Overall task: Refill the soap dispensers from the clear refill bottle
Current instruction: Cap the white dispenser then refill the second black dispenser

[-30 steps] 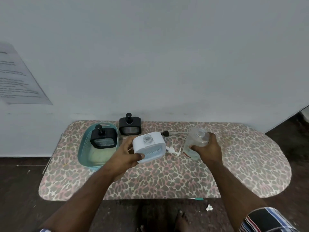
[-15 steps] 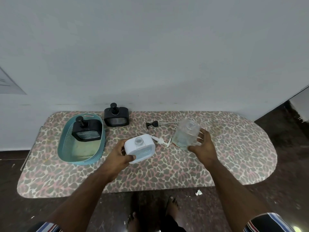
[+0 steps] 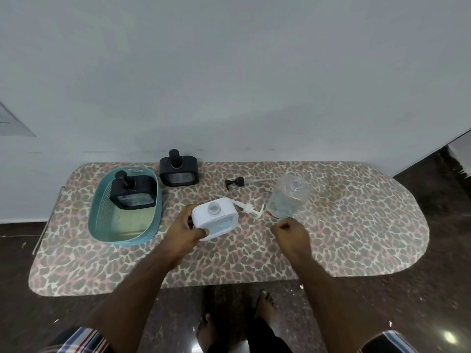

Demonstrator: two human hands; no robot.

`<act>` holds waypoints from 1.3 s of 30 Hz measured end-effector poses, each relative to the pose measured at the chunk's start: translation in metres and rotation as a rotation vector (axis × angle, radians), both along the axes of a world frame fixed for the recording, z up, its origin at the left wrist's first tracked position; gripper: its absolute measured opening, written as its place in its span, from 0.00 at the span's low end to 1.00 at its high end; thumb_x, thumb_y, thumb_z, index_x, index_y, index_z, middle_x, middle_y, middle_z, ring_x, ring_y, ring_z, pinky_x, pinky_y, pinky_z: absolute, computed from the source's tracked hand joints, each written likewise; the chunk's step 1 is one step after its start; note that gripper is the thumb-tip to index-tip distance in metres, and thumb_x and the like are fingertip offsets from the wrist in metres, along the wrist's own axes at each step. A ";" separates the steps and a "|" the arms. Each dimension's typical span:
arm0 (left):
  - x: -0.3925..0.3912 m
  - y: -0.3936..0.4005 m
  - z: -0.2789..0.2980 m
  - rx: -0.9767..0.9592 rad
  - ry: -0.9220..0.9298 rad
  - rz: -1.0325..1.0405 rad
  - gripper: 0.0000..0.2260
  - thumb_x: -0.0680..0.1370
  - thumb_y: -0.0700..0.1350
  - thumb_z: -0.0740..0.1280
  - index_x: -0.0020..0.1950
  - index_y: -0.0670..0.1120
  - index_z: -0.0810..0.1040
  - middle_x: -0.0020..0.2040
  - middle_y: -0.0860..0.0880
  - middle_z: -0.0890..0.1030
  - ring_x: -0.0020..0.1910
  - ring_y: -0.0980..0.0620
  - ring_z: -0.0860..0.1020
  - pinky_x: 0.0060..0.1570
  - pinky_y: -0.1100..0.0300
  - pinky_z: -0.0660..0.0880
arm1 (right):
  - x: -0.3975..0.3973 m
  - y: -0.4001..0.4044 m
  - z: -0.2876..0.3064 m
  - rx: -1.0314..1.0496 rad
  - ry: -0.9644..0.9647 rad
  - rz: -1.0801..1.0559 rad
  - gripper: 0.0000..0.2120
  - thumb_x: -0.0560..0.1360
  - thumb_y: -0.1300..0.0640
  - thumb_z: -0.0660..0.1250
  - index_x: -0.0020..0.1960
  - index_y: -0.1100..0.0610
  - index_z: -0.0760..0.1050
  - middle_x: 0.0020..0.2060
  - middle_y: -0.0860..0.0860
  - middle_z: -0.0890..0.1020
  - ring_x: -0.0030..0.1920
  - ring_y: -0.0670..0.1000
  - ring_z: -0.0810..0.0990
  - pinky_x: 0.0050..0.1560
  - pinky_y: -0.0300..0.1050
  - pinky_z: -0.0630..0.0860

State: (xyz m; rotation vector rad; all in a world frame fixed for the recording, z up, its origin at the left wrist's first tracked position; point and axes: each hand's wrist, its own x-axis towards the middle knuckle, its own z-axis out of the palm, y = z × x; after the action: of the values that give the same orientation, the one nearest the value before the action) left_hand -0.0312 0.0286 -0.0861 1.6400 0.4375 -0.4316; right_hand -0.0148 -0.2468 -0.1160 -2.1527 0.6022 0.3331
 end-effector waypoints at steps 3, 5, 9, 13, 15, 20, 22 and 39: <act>-0.003 0.004 -0.001 -0.002 -0.007 0.014 0.26 0.75 0.30 0.70 0.66 0.55 0.74 0.62 0.48 0.79 0.60 0.42 0.79 0.44 0.50 0.78 | 0.018 0.034 -0.005 0.370 0.147 -0.196 0.13 0.76 0.51 0.72 0.52 0.60 0.81 0.37 0.53 0.83 0.35 0.53 0.82 0.35 0.49 0.80; -0.007 0.007 0.000 -0.003 -0.013 0.021 0.26 0.75 0.30 0.70 0.67 0.53 0.74 0.62 0.47 0.80 0.60 0.43 0.79 0.43 0.52 0.78 | 0.031 0.054 -0.002 0.567 0.235 -0.422 0.15 0.79 0.50 0.70 0.50 0.63 0.80 0.37 0.61 0.84 0.32 0.55 0.81 0.31 0.47 0.79; -0.013 0.017 0.001 -0.018 -0.014 0.034 0.26 0.75 0.30 0.70 0.65 0.57 0.74 0.62 0.49 0.80 0.61 0.46 0.79 0.44 0.55 0.78 | 0.048 0.076 -0.008 0.714 0.274 -0.655 0.18 0.80 0.46 0.69 0.50 0.63 0.78 0.33 0.58 0.77 0.24 0.49 0.69 0.25 0.40 0.74; -0.014 0.026 0.001 -0.032 -0.008 0.046 0.27 0.75 0.29 0.70 0.65 0.58 0.75 0.64 0.50 0.80 0.63 0.47 0.79 0.48 0.52 0.81 | 0.060 0.088 -0.014 0.747 0.268 -0.729 0.19 0.79 0.48 0.70 0.49 0.66 0.77 0.31 0.57 0.73 0.26 0.50 0.69 0.21 0.37 0.69; -0.014 0.031 0.001 -0.032 -0.003 0.041 0.27 0.75 0.29 0.70 0.64 0.57 0.75 0.63 0.49 0.80 0.62 0.47 0.79 0.47 0.52 0.81 | 0.062 0.094 -0.014 0.705 0.254 -0.728 0.18 0.78 0.51 0.72 0.45 0.67 0.78 0.32 0.59 0.78 0.26 0.51 0.73 0.24 0.40 0.75; -0.015 0.040 -0.001 -0.018 0.007 0.028 0.27 0.75 0.30 0.71 0.68 0.54 0.74 0.63 0.49 0.80 0.63 0.46 0.78 0.45 0.56 0.78 | 0.063 0.101 -0.012 0.785 0.198 -0.779 0.11 0.76 0.57 0.73 0.44 0.64 0.77 0.36 0.59 0.84 0.34 0.53 0.82 0.41 0.47 0.82; -0.015 0.043 0.001 -0.010 0.002 0.029 0.27 0.75 0.30 0.71 0.69 0.53 0.73 0.63 0.49 0.80 0.63 0.46 0.78 0.45 0.56 0.79 | 0.061 0.103 -0.009 0.796 0.134 -0.732 0.10 0.74 0.58 0.75 0.49 0.64 0.79 0.39 0.59 0.85 0.36 0.53 0.83 0.37 0.46 0.80; -0.025 0.050 0.096 -0.184 -0.182 -0.058 0.25 0.72 0.46 0.78 0.67 0.57 0.77 0.64 0.42 0.80 0.60 0.43 0.83 0.47 0.53 0.84 | 0.007 0.087 0.246 0.583 -0.601 0.267 0.12 0.73 0.63 0.76 0.55 0.54 0.81 0.42 0.55 0.84 0.44 0.51 0.83 0.46 0.47 0.82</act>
State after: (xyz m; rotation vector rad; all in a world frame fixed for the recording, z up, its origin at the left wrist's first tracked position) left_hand -0.0558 0.0785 0.0097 1.5003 0.2084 -0.3513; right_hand -0.0078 -0.1600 0.1300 -1.6354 -0.1231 -0.0159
